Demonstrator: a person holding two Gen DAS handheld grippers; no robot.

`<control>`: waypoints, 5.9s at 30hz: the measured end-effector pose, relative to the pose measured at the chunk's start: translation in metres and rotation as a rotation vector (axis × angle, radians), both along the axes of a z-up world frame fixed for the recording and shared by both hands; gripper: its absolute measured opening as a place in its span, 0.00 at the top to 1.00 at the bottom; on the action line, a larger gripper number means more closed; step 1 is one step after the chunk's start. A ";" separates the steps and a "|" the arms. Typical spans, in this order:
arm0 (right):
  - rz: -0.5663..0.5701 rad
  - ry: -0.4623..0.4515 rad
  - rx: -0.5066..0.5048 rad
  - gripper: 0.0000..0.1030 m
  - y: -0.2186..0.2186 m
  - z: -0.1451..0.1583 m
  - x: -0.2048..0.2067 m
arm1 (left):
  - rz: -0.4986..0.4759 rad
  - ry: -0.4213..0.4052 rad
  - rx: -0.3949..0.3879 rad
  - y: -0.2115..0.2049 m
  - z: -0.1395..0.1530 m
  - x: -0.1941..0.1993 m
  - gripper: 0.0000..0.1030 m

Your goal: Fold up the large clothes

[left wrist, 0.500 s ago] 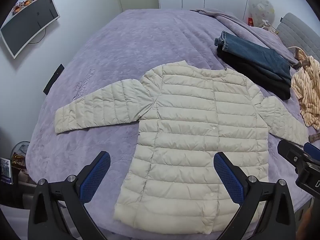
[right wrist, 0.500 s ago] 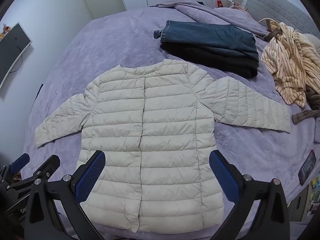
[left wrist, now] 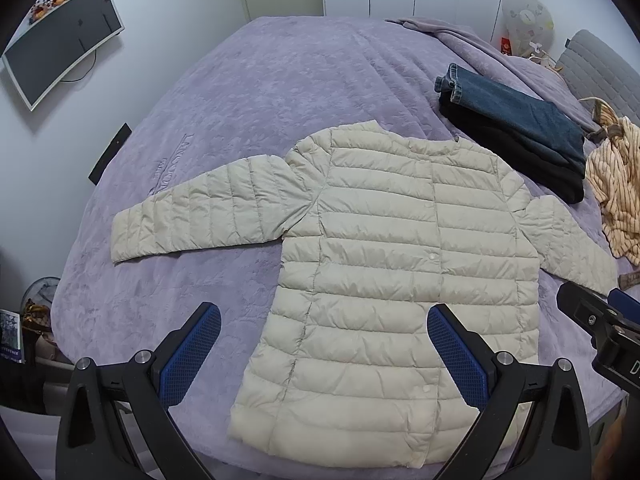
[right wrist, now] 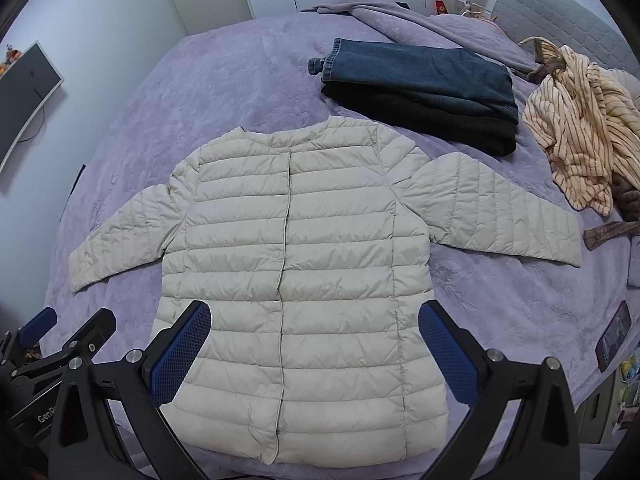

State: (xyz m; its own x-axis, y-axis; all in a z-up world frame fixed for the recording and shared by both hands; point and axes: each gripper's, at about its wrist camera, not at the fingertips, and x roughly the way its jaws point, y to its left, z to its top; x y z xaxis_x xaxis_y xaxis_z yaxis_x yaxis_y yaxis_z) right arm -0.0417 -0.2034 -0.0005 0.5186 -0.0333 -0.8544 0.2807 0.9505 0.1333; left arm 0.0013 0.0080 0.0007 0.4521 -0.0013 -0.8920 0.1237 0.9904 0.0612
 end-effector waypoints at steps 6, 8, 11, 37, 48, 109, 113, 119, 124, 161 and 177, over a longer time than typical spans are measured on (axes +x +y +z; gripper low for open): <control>-0.001 0.004 -0.004 0.00 0.001 -0.002 0.002 | 0.009 -0.004 0.001 0.001 -0.003 0.000 0.00; -0.001 0.005 -0.005 0.00 0.002 -0.002 0.002 | 0.008 -0.014 -0.005 0.002 -0.003 0.000 0.00; 0.001 0.005 -0.009 0.00 0.005 -0.002 0.003 | 0.010 -0.011 0.000 0.002 -0.003 0.000 0.00; 0.001 0.003 -0.006 0.00 0.005 -0.001 0.002 | 0.023 -0.083 -0.064 0.007 -0.007 -0.003 0.00; 0.005 0.009 -0.010 0.00 0.005 -0.002 0.002 | 0.023 -0.074 -0.102 0.009 -0.009 -0.003 0.00; 0.380 0.136 0.108 0.74 0.199 -0.207 0.263 | 0.655 -0.035 -0.549 0.310 -0.216 0.190 0.83; 0.380 0.124 0.113 0.74 0.200 -0.207 0.264 | 0.573 -0.109 -0.537 0.306 -0.182 0.196 0.91; 0.367 0.111 0.144 0.74 0.201 -0.210 0.263 | 0.348 -0.253 -0.491 0.262 -0.096 0.192 0.91; 0.360 0.118 0.230 0.73 0.178 -0.198 0.259 | 0.135 -0.316 -0.459 0.190 -0.037 0.189 0.91; -0.107 0.005 0.293 0.36 -0.100 -0.150 0.089 | -0.542 0.007 -0.026 -0.114 -0.144 0.127 0.01; 0.298 -0.056 -0.108 0.21 0.039 -0.105 0.158 | 0.005 -0.113 -0.006 0.048 -0.114 0.189 0.01</control>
State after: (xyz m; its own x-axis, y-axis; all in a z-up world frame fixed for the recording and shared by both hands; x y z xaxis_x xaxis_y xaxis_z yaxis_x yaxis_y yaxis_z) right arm 0.1166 -0.1642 -0.1055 0.5657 0.0376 -0.8238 -0.0167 0.9993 0.0342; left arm 0.1903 0.0556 -0.1134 0.5496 -0.0033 -0.8354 0.1109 0.9914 0.0690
